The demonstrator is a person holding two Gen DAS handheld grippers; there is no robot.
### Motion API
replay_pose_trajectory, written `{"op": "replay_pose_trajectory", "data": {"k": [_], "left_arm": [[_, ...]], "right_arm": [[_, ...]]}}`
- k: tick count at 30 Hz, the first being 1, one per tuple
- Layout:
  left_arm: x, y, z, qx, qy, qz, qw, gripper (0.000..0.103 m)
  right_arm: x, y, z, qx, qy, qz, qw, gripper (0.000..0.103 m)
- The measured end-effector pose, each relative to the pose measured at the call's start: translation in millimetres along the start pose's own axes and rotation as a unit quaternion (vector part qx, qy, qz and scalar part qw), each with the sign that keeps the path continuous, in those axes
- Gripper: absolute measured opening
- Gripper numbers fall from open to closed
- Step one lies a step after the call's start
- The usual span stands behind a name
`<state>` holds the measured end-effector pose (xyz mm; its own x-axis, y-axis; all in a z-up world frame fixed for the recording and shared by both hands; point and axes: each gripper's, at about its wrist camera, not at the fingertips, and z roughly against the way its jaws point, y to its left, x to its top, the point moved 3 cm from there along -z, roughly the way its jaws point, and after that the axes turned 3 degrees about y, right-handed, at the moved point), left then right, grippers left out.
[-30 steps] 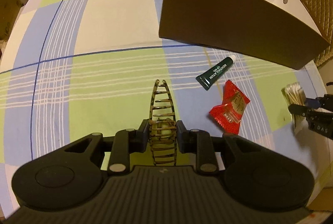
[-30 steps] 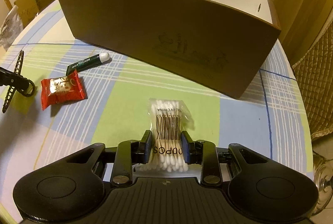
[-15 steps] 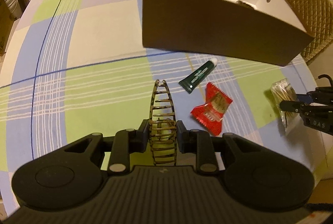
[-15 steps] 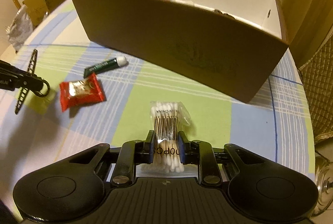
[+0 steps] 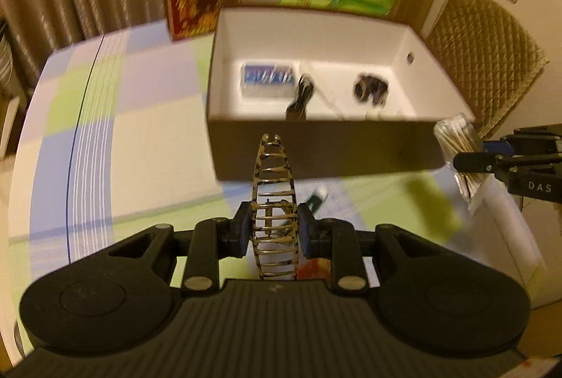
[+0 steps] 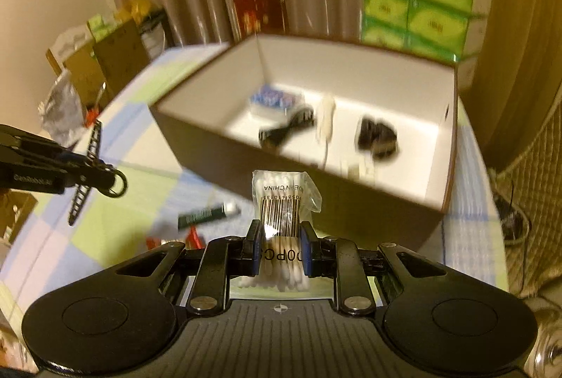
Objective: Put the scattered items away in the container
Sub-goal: 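Carry the claw clip and cotton swabs over the box with both grippers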
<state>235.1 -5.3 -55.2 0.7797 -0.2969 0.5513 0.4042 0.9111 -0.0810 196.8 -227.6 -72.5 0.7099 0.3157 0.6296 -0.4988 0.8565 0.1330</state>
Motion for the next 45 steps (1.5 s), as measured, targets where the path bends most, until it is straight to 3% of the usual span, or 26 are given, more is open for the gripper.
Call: {"op": "replay_pose_trajectory", "data": {"k": [10,17,32,39,45], "left_arm": [[91.3,-14.1,-2.5,-0.006,-0.064,-0.053,0.9965,0.022],[141.0,-18.3,-40.8,-0.016,-0.056,-0.069,0.9959,0.022],[138.0,-2.4,-160.9,0.013,0.061,-0.075,0.9952,0.022],[131.4,0.0,-186.8,0.029,0.097,-0.085,0.9913,0.022],[127.9,-3.0,-192.5,0.034,0.104,-0.093,0.9897,0.026]], "right_arm": [[70.5,-30.1,1.7,-0.044,-0.051,0.013,0.998,0.019],[107.7,-57.6,-24.1,-0.069,-0.051,0.006,0.996,0.019],[94.6,-110.9,-100.8,-0.092,0.041,-0.049,0.994,0.019],[91.3,-117.0,-106.4,-0.096,0.050,-0.044,0.993,0.019],[90.7,-117.9,-107.0,-0.100,0.054,-0.033,0.993,0.019]]}}
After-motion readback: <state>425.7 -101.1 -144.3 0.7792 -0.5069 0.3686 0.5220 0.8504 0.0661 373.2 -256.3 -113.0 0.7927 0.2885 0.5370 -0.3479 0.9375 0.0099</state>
